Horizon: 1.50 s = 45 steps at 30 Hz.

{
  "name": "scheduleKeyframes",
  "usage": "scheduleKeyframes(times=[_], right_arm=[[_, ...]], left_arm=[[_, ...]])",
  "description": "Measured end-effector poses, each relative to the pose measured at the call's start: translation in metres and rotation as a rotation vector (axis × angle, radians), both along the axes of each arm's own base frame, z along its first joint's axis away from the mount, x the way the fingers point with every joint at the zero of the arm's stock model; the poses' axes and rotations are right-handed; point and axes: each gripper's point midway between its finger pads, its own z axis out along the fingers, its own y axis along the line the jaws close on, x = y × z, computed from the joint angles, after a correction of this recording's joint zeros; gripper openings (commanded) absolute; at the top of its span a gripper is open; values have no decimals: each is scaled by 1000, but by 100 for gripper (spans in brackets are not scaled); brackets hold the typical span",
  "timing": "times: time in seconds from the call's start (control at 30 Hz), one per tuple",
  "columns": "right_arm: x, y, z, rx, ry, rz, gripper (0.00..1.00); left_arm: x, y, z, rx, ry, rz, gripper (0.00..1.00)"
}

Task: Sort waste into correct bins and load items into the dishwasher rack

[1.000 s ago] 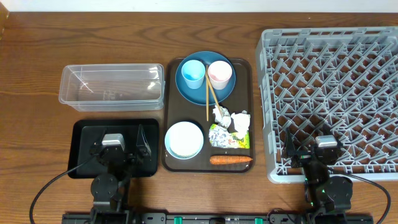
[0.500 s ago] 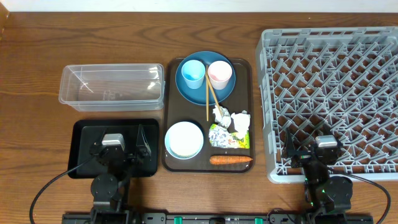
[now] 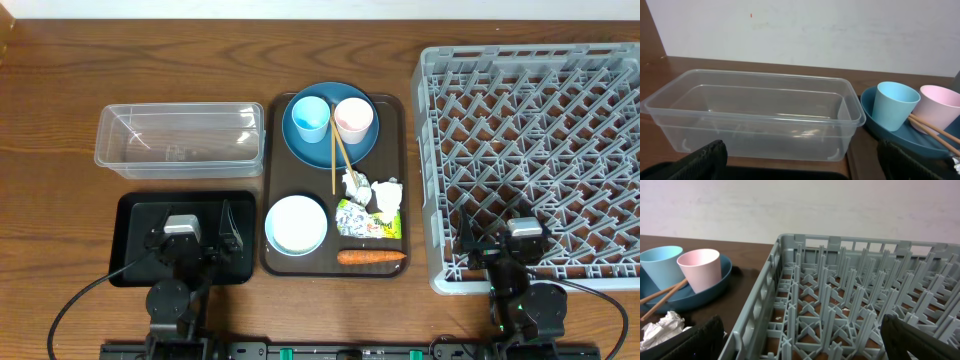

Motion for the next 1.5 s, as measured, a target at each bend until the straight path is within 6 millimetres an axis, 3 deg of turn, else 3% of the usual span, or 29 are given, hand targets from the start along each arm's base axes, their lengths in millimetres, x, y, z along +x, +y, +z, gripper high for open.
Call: scheduleKeyframes(times=[1.5], right_arm=[[0,0,0,0,0,0,99]], left_arm=[[0,-4,0,1,2,-24,98]])
